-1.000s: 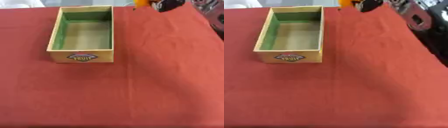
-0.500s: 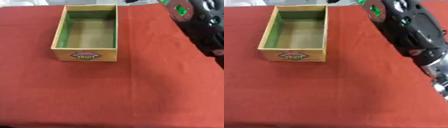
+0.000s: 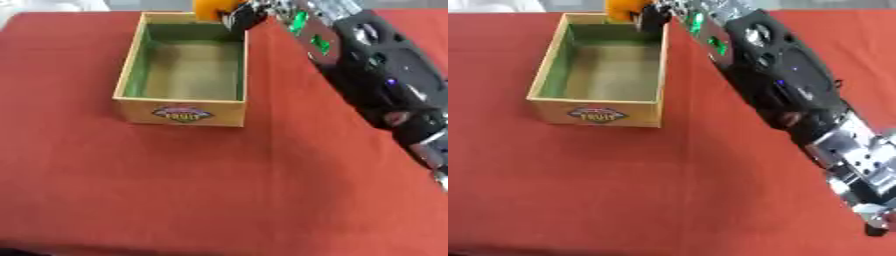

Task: Pick up objects on the table and place them in the box.

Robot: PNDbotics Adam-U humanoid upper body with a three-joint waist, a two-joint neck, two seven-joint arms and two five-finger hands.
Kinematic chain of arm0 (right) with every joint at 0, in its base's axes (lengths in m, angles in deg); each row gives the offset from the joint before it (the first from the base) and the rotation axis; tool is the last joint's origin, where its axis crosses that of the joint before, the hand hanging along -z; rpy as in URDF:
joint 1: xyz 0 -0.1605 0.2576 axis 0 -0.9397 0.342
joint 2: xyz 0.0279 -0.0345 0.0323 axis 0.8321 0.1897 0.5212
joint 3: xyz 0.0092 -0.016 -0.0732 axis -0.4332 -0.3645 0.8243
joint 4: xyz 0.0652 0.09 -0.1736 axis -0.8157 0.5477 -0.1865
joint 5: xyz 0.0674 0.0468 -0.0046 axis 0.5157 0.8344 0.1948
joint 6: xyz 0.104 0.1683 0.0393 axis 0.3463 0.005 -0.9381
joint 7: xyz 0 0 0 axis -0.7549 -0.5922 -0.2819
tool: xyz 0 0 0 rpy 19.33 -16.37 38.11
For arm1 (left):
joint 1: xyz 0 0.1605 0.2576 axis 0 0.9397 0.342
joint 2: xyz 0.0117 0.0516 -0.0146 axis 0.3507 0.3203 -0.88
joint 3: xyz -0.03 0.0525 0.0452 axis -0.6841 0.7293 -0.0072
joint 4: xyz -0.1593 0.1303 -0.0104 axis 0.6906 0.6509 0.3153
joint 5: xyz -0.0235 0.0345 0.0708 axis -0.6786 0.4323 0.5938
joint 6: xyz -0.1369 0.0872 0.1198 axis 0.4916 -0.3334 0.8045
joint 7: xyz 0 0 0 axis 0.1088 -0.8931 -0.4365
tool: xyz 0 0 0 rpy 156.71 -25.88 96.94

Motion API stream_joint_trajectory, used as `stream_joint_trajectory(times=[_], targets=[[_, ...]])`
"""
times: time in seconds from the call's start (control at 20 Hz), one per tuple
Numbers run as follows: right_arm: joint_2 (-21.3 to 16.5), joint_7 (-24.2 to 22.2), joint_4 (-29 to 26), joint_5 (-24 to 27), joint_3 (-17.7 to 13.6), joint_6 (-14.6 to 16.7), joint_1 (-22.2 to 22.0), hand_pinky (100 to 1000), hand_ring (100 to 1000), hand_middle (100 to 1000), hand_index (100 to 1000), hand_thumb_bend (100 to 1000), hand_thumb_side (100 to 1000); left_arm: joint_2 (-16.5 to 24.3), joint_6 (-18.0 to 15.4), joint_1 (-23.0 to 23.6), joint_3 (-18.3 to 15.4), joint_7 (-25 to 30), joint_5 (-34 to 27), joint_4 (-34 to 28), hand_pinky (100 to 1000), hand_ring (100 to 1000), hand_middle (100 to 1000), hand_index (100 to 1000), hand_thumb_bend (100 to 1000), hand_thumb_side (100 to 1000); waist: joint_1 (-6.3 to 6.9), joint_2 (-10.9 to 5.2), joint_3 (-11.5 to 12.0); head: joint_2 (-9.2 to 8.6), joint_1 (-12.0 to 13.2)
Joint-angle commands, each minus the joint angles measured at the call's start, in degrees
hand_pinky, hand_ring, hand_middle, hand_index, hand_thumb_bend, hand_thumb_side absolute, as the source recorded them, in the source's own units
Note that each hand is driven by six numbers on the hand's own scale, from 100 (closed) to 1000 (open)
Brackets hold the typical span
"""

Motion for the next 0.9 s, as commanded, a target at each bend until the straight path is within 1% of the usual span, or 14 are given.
stream_joint_trajectory(times=[0.05, 0.15, 0.2, 0.25, 0.35, 0.4, 0.55, 0.6, 0.75, 0.8, 0.85, 0.9], targets=[[1.2, 0.5, 3.5, -1.8, -1.5, 1.1, 0.8, 661, 642, 396, 519, 100, 208, 0.7, -0.2, -0.9, -0.1, 0.0, -0.2, -1.1, 605, 634, 705, 842, 151, 915, 0.06, -0.95, 0.3, -0.82, -0.4], [2.2, 0.3, 5.8, -2.7, -2.0, 2.0, 0.5, 671, 662, 431, 538, 100, 207, 0.7, -0.2, -1.0, -0.1, 0.0, -0.2, -1.1, 605, 634, 705, 842, 151, 915, 0.03, -0.86, 0.4, -0.95, -0.6], [2.7, 0.2, 6.8, -3.2, -2.3, 2.5, 0.4, 679, 688, 479, 560, 100, 206, 0.7, -0.2, -1.0, -0.1, 0.0, -0.2, -1.1, 605, 634, 705, 842, 151, 915, 0.03, -0.84, 0.4, -0.96, -0.7], [3.1, 0.1, 7.7, -3.8, -2.5, 3.0, 0.4, 681, 698, 492, 570, 100, 206, 0.7, -0.2, -1.0, -0.1, 0.0, -0.2, -1.1, 605, 634, 705, 842, 151, 915, 0.02, -0.82, 0.5, -0.96, -0.8], [3.8, -0.2, 9.3, -4.5, -3.0, 4.1, 0.2, 699, 745, 559, 626, 100, 205, 0.6, -0.2, -1.1, -0.1, 0.0, -0.2, -1.1, 605, 634, 705, 842, 151, 915, 0.02, -0.77, 0.6, -1.04, -1.0], [4.1, -0.4, 10.0, -4.9, -3.3, 4.5, 0.1, 718, 773, 613, 691, 100, 204, 0.6, -0.2, -1.1, -0.1, 0.0, -0.2, -1.1, 605, 634, 705, 842, 151, 915, 0.02, -0.74, 0.6, -1.08, -1.1], [5.0, -1.3, 11.5, -5.4, -4.2, 5.9, 0.1, 748, 807, 688, 759, 100, 198, 0.6, -0.2, -1.2, -0.1, 0.0, -0.3, -1.1, 605, 634, 705, 842, 151, 915, -0.01, -0.69, 0.7, -1.11, -1.5], [5.2, -1.5, 11.8, -5.6, -4.4, 6.2, 0.2, 760, 822, 716, 806, 100, 216, 0.6, -0.2, -1.2, -0.1, 0.0, -0.3, -1.1, 605, 634, 705, 841, 151, 915, -0.03, -0.67, 0.7, -1.07, -1.6], [5.7, -2.0, 12.4, -6.5, -5.0, 7.1, 0.6, 779, 844, 757, 872, 100, 304, 0.6, -0.2, -1.1, -0.1, 0.0, -0.3, -1.1, 605, 633, 704, 841, 150, 915, -0.13, -0.66, 0.7, -0.9, -1.9], [5.7, -2.2, 12.4, -6.6, -5.1, 7.4, 0.7, 788, 856, 782, 921, 100, 409, 0.6, -0.2, -1.1, -0.1, 0.0, -0.3, -1.1, 605, 633, 704, 841, 150, 915, -0.14, -0.66, 0.7, -0.84, -1.9], [5.8, -2.3, 12.4, -6.8, -5.2, 7.5, 0.8, 791, 860, 788, 935, 100, 414, 0.6, -0.2, -1.1, -0.1, 0.0, -0.3, -1.1, 605, 633, 704, 841, 150, 915, -0.17, -0.69, 0.7, -0.77, -1.9], [5.7, -2.3, 12.3, -7.0, -5.2, 7.6, 1.0, 794, 862, 795, 965, 100, 462, 0.6, -0.2, -1.0, -0.1, 0.0, -0.3, -1.1, 605, 633, 704, 841, 150, 915, -0.19, -0.71, 0.6, -0.73, -1.9]])
